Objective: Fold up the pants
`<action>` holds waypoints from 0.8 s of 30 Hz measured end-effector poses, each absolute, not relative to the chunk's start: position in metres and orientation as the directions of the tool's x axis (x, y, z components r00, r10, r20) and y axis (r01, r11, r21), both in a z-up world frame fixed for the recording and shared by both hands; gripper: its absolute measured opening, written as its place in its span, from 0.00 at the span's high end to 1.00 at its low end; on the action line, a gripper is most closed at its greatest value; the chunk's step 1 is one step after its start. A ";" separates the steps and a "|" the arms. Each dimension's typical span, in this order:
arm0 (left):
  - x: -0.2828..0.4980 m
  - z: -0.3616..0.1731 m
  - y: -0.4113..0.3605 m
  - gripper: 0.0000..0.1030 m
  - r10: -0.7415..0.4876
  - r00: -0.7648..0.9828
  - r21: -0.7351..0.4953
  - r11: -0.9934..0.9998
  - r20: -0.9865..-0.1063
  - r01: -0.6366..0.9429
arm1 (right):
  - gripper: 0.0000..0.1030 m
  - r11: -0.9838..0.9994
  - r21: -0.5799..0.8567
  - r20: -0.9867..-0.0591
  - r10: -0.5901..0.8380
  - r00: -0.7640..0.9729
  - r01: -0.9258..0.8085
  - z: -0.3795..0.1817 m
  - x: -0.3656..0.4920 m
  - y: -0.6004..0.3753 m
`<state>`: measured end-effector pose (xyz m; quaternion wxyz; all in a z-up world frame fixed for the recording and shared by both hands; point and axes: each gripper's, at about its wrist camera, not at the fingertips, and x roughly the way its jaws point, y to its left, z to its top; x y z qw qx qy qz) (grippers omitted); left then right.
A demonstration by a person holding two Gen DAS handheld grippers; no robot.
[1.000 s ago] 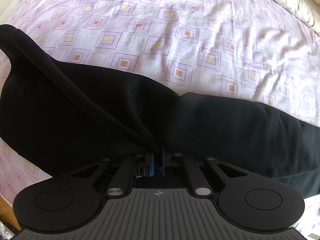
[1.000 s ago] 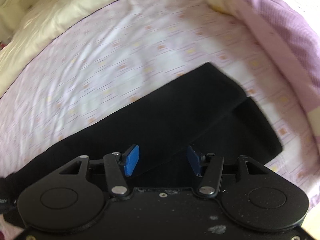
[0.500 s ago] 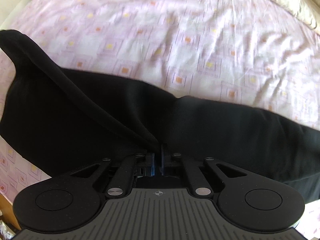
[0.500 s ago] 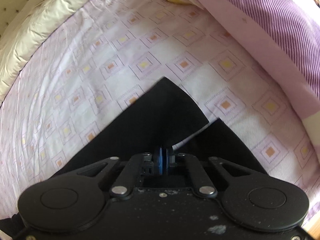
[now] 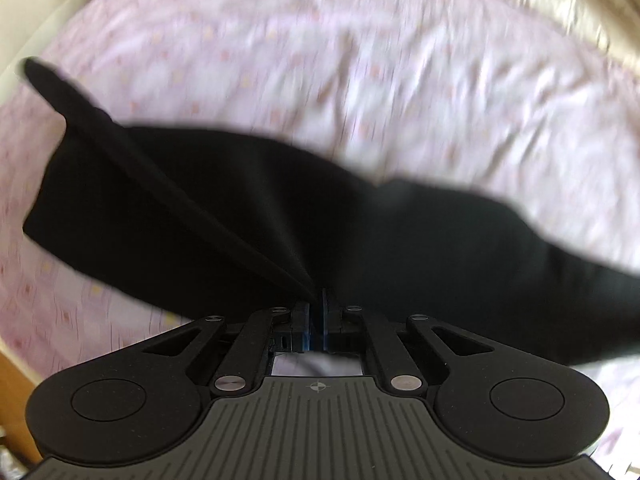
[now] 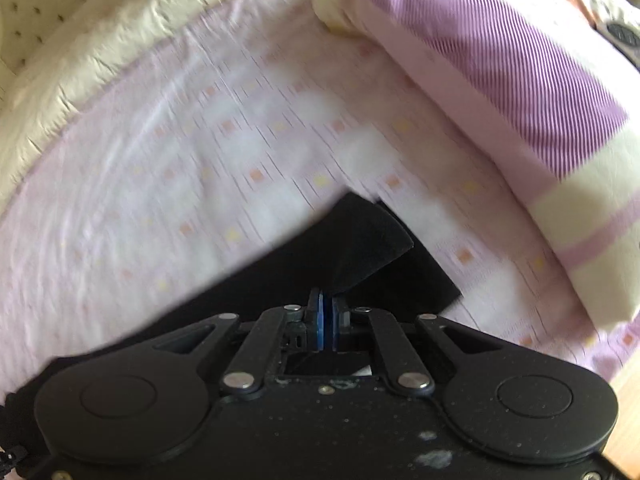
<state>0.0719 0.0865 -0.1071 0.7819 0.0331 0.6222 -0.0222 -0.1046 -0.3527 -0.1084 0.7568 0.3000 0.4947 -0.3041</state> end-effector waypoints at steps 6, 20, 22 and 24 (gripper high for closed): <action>0.063 -0.131 0.087 0.95 0.043 0.191 0.063 0.993 -0.981 0.098 | 0.94 0.664 0.108 -0.949 -0.152 0.275 0.740 -0.125 -0.110 -0.348; 0.064 -0.139 0.073 0.94 0.042 0.236 0.061 0.995 -0.971 0.077 | 0.95 0.686 0.000 -0.946 -0.237 0.223 0.728 -0.126 -0.116 -0.346; 0.066 -0.137 0.073 0.94 0.031 0.247 0.050 0.996 -0.968 0.068 | 0.95 0.698 -0.007 -0.936 -0.257 0.241 0.716 -0.120 -0.115 -0.347; 0.067 -0.137 0.072 0.94 0.032 0.243 0.049 0.997 -0.969 0.064 | 0.95 0.681 -0.011 -0.935 -0.266 0.233 0.732 -0.119 -0.116 -0.353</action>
